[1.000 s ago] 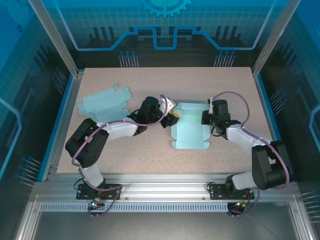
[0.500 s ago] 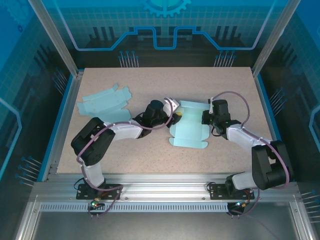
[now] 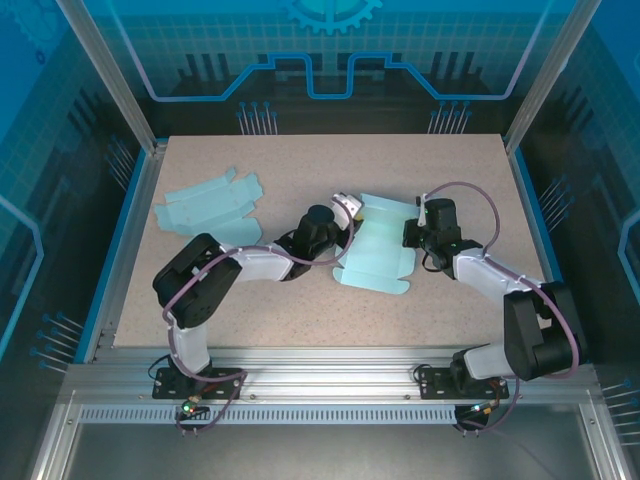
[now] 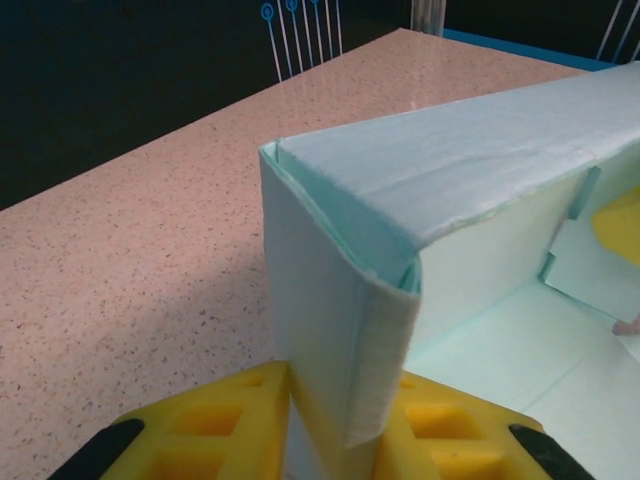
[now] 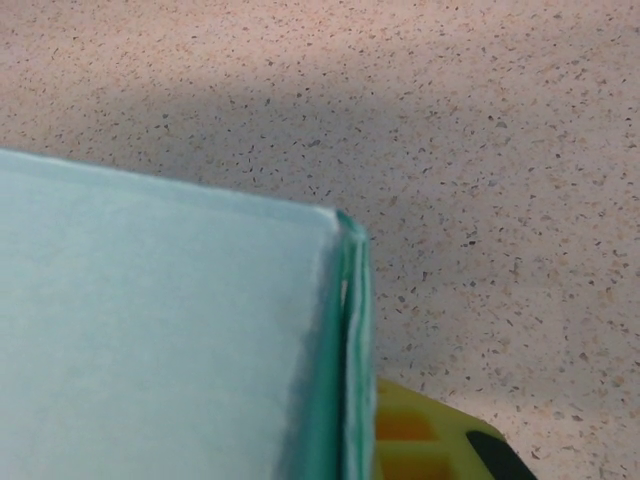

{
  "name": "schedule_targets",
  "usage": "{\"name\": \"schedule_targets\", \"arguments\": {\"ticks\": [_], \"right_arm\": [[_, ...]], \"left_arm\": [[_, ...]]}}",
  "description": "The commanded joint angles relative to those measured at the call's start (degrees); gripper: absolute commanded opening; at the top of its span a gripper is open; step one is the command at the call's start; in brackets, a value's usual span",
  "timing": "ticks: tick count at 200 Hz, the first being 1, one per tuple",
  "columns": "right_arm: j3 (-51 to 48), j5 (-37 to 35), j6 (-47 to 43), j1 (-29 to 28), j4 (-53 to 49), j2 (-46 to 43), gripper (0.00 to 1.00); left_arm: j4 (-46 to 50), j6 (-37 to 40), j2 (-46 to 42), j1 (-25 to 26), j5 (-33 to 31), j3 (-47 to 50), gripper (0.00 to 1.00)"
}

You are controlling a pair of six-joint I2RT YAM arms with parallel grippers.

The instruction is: Fold the paper box

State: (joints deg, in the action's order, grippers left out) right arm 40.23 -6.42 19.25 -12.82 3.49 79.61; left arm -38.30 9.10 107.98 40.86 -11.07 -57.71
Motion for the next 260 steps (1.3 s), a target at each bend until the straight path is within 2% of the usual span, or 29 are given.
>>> {"name": "schedule_targets", "arguments": {"ticks": [1, 22, 53, 76, 95, 122, 157, 205, 232, 250, 260], "right_arm": [[-0.1, 2.7, -1.3, -0.8, -0.2, -1.8, 0.00], [0.0, 2.7, -1.2, -0.9, -0.2, -1.9, 0.00], [0.5, 1.6, 0.3, -1.9, -1.8, -2.3, 0.00], [1.3, -0.4, 2.5, -3.6, -3.2, -2.3, 0.00], [2.4, -3.4, 3.9, -5.0, -5.1, -1.5, 0.00], [6.2, -7.9, 6.8, -7.0, -10.9, 0.7, 0.00], [9.8, -13.3, 8.9, -10.0, -18.2, 2.8, 0.00], [17.5, -20.2, 10.8, -13.4, -29.5, 8.0, 0.01], [20.9, -22.3, 11.7, -15.5, -35.3, 11.8, 0.07], [21.9, -23.2, 12.5, -16.5, -37.2, 13.9, 0.14], [22.2, -24.0, 12.7, -17.0, -37.8, 15.0, 0.14]], "left_arm": [[-3.9, -1.0, 1.3, -0.2, -4.8, -3.2, 0.20], [-4.4, -3.8, 1.8, -0.2, -11.0, -3.8, 0.12], [-5.6, -9.4, 1.9, 0.0, -17.8, -3.8, 0.06], [-4.9, -12.2, 1.7, 0.9, -19.4, -3.7, 0.00], [-4.6, -13.3, 0.4, 2.3, -21.4, -2.4, 0.00], [4.8, -24.6, -3.5, 3.4, -24.5, -1.0, 0.00], [12.8, -35.5, -7.8, 3.6, -23.1, 1.5, 0.00], [25.7, -40.4, -11.1, 3.4, -17.2, 0.6, 0.00], [32.3, -41.2, -11.7, 3.1, -14.9, -0.2, 0.00], [33.8, -42.1, -11.6, 2.4, -13.2, 0.1, 0.00], [34.2, -42.7, -11.4, 1.8, -12.0, 0.3, 0.00]]}}
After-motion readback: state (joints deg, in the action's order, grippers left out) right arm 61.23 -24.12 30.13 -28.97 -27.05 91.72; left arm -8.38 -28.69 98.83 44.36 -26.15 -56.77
